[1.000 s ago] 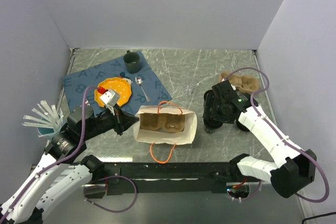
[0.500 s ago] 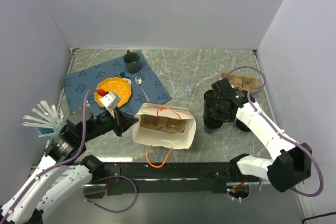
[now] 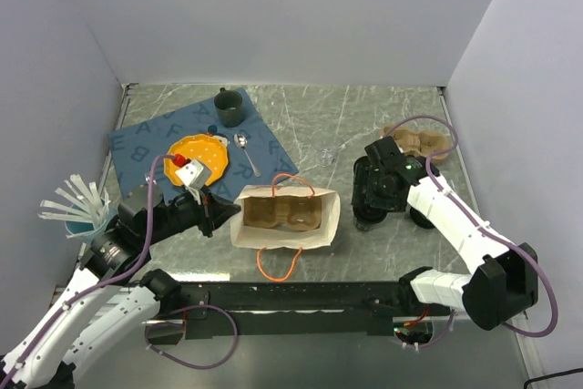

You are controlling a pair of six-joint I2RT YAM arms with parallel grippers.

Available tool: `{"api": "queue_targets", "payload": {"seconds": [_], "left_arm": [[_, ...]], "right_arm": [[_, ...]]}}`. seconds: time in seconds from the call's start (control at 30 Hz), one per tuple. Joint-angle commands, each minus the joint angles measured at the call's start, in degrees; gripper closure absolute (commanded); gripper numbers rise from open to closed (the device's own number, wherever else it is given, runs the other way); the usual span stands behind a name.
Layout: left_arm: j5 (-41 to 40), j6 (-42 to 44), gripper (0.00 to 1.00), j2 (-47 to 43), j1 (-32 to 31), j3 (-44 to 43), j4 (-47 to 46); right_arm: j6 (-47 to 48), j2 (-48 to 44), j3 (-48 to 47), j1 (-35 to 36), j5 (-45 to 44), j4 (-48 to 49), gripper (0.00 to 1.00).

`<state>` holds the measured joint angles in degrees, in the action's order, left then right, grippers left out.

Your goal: Pack the takeout coffee

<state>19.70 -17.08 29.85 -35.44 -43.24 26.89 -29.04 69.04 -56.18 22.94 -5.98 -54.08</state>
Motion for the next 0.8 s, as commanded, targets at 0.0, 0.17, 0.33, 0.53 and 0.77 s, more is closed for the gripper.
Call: {"api": "queue_targets", "payload": {"seconds": [0.0, 0.17, 0.33, 0.53, 0.77], "left_arm": [[1.9, 1.9, 0.99, -1.3, -0.2, -1.5, -2.5], [2.0, 3.4, 0.99, -3.7, -0.2, -0.1, -3.8], [2.0, 3.8, 0.99, -3.5, -0.1, -0.2, -4.0], [1.8, 4.6, 0.99, -2.9, -0.1, -0.7, -3.3], [1.7, 4.8, 0.99, -2.1, -0.1, -1.0, -3.2]], "right_arm": [[0.4, 0.1, -1.2, -0.4, -2.7, -0.3, 0.09], [0.6, -0.6, -3.1, -0.4, -3.6, -1.3, 0.06], [1.4, -0.9, -2.5, -0.3, -3.4, -0.8, 0.05], [2.6, 1.3, -2.4, -0.4, -2.5, 0.6, 0.05], [2.9, 2.9, -2.0, -0.4, -2.5, 1.3, 0.05]]}}
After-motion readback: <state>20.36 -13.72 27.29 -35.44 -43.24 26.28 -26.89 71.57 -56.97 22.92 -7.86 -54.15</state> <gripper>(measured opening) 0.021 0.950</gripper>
